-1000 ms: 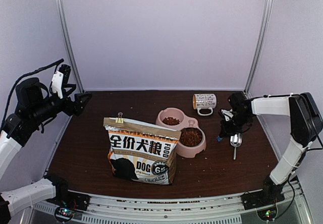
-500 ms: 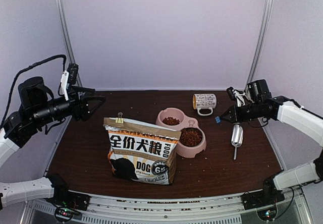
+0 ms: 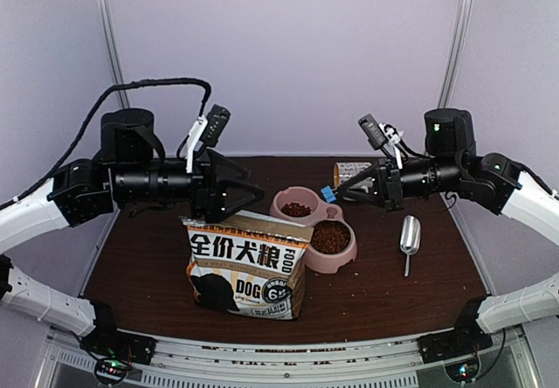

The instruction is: Serve the pet food

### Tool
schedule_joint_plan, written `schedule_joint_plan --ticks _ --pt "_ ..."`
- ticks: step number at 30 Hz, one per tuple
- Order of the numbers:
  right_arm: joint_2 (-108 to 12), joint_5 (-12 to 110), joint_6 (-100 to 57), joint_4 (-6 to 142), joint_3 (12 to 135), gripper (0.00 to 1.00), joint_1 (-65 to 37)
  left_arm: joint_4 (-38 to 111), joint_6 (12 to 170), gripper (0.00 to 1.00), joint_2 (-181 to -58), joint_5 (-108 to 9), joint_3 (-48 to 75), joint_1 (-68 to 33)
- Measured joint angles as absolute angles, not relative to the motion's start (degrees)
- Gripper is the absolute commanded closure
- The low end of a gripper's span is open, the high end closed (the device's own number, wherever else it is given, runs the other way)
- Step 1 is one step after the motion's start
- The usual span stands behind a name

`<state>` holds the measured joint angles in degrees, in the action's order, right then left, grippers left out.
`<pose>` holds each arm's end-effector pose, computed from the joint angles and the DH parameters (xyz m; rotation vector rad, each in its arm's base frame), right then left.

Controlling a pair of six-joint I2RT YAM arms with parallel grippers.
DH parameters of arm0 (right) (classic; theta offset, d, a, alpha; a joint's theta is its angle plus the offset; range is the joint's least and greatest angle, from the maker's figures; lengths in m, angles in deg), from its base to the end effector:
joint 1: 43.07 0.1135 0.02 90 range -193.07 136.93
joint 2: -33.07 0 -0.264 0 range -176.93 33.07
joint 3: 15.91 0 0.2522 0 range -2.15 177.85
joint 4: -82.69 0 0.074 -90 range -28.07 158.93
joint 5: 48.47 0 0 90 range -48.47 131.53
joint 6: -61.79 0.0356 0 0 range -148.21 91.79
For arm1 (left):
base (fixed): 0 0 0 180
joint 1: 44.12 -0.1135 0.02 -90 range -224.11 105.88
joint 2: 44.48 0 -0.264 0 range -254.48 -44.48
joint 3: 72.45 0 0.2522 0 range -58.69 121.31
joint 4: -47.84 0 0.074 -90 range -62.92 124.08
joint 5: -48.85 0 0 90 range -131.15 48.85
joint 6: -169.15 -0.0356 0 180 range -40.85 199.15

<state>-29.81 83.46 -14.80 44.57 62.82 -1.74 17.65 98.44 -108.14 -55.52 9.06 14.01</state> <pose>0.1609 0.1732 0.3793 -0.9975 1.8464 1.3186 0.1239 -0.2160 0.4042 0.8278 1.7581 -1.1633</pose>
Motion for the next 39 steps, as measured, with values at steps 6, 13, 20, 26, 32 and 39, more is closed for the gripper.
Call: schedule_joint_plan --ticks 6,13,20,26,32,39 --pt "-33.6 85.0 -15.9 44.7 69.3 1.0 5.8 16.0 99.1 0.17 -112.8 -58.2 10.5 14.4" --pt "-38.7 85.3 -18.2 42.4 74.4 1.0 9.8 16.1 99.5 0.31 -115.3 -63.1 12.3 15.7" --pt "-41.1 85.7 -20.3 39.9 77.4 1.0 11.0 16.4 99.8 0.45 -117.4 -68.0 13.2 16.4" --pt "-41.8 86.1 -21.4 38.1 78.5 1.0 11.4 16.4 99.9 0.63 -118.4 -69.2 13.3 16.5" --pt "-42.3 86.6 -22.7 36.7 79.4 1.0 11.6 16.5 100.0 0.8 -119.4 -70.0 14.2 16.5" --pt "-42.9 86.7 -23.9 34.7 80.1 1.0 11.7 15.9 100.2 0.97 -119.5 -70.9 14.2 16.4"
